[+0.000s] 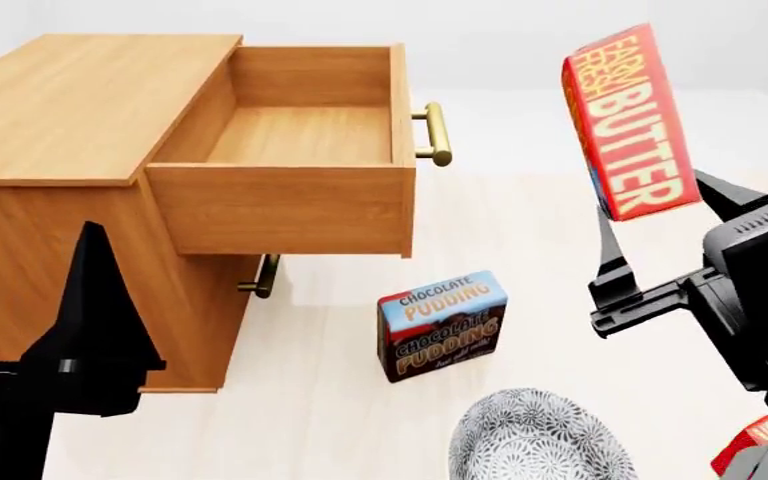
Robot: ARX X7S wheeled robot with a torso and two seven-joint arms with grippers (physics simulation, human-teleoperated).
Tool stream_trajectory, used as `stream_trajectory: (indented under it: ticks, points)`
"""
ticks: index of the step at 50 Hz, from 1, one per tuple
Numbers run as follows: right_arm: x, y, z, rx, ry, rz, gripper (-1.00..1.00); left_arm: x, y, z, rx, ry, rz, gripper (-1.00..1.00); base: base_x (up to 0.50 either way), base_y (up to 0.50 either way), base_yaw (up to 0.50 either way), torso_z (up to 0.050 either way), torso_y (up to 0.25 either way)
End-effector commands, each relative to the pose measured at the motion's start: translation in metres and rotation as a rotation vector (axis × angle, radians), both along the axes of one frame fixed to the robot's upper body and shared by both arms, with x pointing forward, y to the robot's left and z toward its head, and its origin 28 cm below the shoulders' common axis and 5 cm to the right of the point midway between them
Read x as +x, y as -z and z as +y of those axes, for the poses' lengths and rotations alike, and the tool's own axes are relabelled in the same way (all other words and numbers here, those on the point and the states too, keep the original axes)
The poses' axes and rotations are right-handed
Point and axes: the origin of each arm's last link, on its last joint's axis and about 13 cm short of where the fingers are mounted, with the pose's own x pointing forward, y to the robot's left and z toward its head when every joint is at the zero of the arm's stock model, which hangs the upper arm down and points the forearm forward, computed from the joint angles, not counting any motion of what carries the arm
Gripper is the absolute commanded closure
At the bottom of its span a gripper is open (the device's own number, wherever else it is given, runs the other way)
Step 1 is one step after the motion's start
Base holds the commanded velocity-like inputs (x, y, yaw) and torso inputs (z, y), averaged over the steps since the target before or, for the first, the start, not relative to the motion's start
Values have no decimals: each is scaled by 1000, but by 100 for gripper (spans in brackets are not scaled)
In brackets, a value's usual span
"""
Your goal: Put the butter at the front in the top drawer of the cabinet and close it.
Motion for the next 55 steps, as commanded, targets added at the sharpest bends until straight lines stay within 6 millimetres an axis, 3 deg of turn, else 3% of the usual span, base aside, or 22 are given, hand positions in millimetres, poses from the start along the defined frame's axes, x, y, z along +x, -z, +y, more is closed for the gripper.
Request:
stream_trajectory:
  ticks: [1,16,39,47,55]
  points:
    - [-8,1,0,-54,15,-107,100,-1,-1,-2,9,8,11,-100,0,0,0,0,0]
    - [-7,20,11,-182,13,-269,100,-2,0,-4,13,33,25,-100,0,0,0,1,1]
    - [-10,29,19,-443,205,-600,100,-3,1,-5,9,43,33,-100,0,0,0,0,1]
    - [-11,27,17,-561,241,-649,100,-4,1,-5,17,47,34,-100,0,0,0,0,1]
    - [-1,12,17,-695,165,-612,100,-5,2,-4,15,47,34,-100,0,0,0,0,1]
